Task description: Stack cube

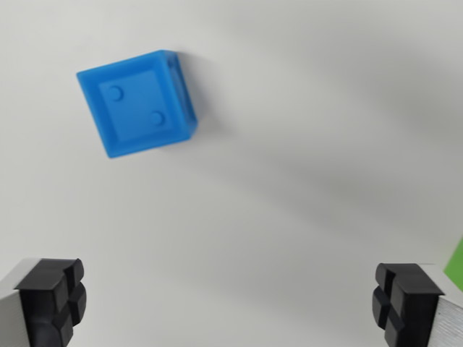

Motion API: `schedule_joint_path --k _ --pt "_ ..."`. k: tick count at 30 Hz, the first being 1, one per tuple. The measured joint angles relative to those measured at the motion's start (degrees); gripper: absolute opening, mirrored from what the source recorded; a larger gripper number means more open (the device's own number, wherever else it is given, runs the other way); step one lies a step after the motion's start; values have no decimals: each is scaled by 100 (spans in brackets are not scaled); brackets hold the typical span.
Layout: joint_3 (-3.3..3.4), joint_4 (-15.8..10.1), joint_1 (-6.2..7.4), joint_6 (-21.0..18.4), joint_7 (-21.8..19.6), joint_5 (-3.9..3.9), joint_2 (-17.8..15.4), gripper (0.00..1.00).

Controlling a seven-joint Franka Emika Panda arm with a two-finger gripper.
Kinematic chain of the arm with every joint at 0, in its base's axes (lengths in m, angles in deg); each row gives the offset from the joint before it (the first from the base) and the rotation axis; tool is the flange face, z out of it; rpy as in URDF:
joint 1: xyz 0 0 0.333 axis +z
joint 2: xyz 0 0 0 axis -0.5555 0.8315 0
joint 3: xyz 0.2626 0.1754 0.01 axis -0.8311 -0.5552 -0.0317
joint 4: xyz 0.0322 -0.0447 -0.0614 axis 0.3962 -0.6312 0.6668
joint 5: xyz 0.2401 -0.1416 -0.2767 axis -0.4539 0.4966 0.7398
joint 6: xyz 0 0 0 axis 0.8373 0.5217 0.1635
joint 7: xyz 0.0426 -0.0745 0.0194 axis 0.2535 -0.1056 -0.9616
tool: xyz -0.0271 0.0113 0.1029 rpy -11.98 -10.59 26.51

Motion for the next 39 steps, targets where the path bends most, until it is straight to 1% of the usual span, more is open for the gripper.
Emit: schedule_joint_path --k 14,19,21,25,31,39 --pt "-141 280 283 301 351 131 622 100" --pt "-180 404 382 388 462 178 845 100" --pt "-180 421 410 455 469 187 925 100" --pt "-160 424 413 607 470 212 1081 100" --pt "-114 461 435 883 462 267 1409 100" --pt "-46 541 495 1168 443 299 1765 100"
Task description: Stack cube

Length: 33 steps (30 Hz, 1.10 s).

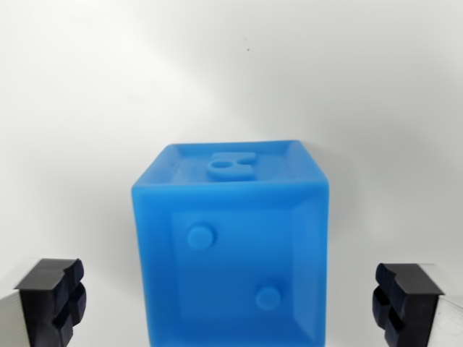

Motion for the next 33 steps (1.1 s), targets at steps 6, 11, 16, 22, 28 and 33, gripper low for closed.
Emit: schedule_joint_path --k 6,11,16,22,28,33 --pt "49 65 41 155 -3 4 218 100" --pt "79 114 69 240 -4 4 349 100" --pt "98 137 84 288 -4 4 424 100" --pt "104 146 91 297 -4 4 437 0" --pt "104 148 91 297 -4 4 438 0" --pt "104 148 91 297 -4 4 438 0"
